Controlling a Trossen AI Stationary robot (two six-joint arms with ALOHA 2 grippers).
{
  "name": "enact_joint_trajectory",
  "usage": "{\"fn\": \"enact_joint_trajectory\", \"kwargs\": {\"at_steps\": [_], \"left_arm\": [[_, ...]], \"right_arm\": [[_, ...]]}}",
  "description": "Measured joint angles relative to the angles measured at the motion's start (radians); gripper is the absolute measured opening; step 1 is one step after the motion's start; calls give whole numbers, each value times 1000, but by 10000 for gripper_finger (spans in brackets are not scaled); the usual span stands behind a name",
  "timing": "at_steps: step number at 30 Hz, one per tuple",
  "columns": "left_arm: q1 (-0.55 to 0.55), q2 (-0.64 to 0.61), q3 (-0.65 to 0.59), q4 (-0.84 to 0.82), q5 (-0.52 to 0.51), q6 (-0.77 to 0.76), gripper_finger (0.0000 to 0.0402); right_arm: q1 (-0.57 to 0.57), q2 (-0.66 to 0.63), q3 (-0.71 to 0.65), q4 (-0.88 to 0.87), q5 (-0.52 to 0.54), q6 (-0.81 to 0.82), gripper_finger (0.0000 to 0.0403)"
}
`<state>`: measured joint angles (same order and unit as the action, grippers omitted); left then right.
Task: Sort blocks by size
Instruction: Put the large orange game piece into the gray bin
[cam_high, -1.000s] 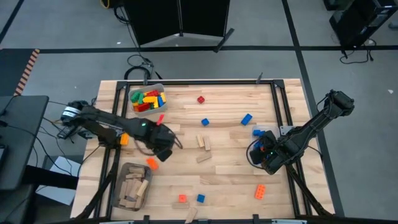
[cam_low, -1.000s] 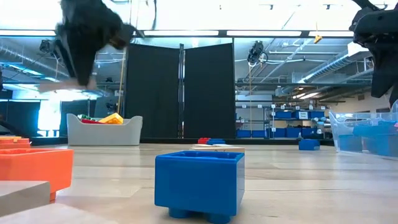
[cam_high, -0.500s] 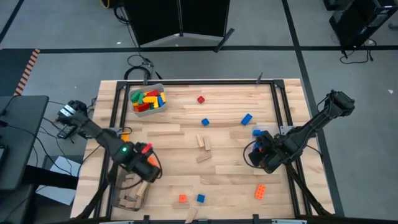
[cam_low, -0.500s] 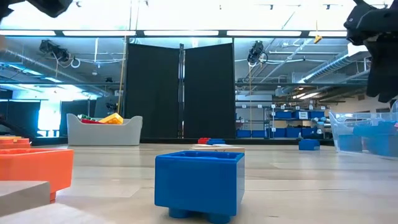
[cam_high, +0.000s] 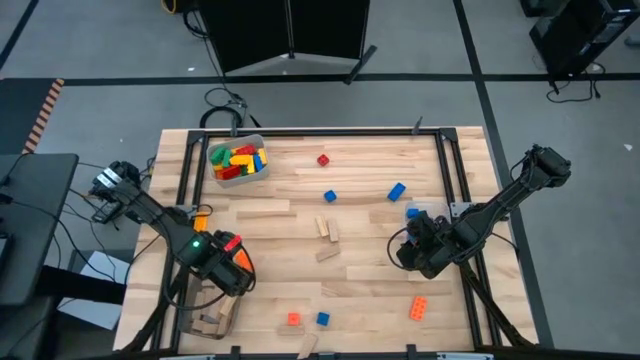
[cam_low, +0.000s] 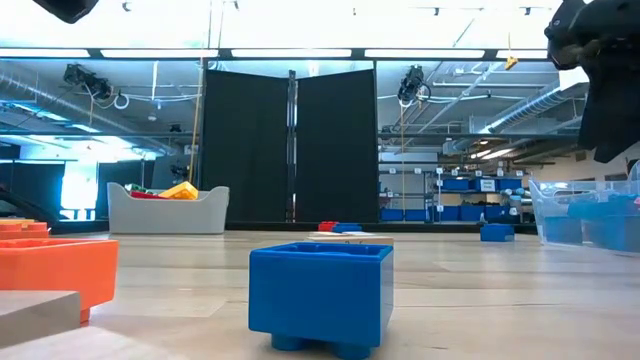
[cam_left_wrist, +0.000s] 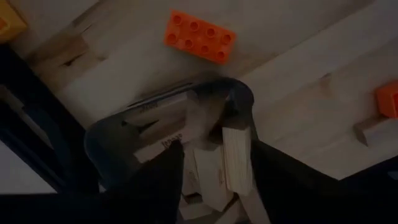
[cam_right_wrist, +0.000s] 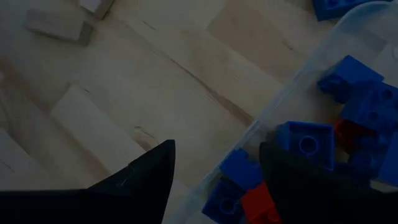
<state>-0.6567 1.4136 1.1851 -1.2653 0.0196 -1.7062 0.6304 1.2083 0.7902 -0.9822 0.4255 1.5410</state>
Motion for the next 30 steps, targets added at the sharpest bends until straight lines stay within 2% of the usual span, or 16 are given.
{"fn": "enact_joint_trajectory", "kwargs": {"at_steps": [6, 10, 12, 17, 21, 25, 30], "left_arm": [[8, 0, 0, 2, -21, 53, 214], [18, -1, 0, 5, -139, 77, 215], [32, -1, 0, 5, -185, 132, 215], [138, -1, 0, 41, -185, 371, 215], [238, -1, 0, 87, -204, 594, 215], [325, -1, 0, 98, -229, 794, 215], [394, -1, 0, 96, -232, 988, 215]], "right_arm": [[0, 0, 0, 2, -5, 0, 248], [-2, -6, 30, -30, -30, 9, 245], [-2, -7, 63, -69, -51, 11, 243], [-3, -8, 148, -119, -103, 69, 243], [11, 2, 183, -110, -179, 190, 243], [59, 44, 190, -80, -221, 380, 242], [134, 132, 193, -32, -339, 617, 237]]}}
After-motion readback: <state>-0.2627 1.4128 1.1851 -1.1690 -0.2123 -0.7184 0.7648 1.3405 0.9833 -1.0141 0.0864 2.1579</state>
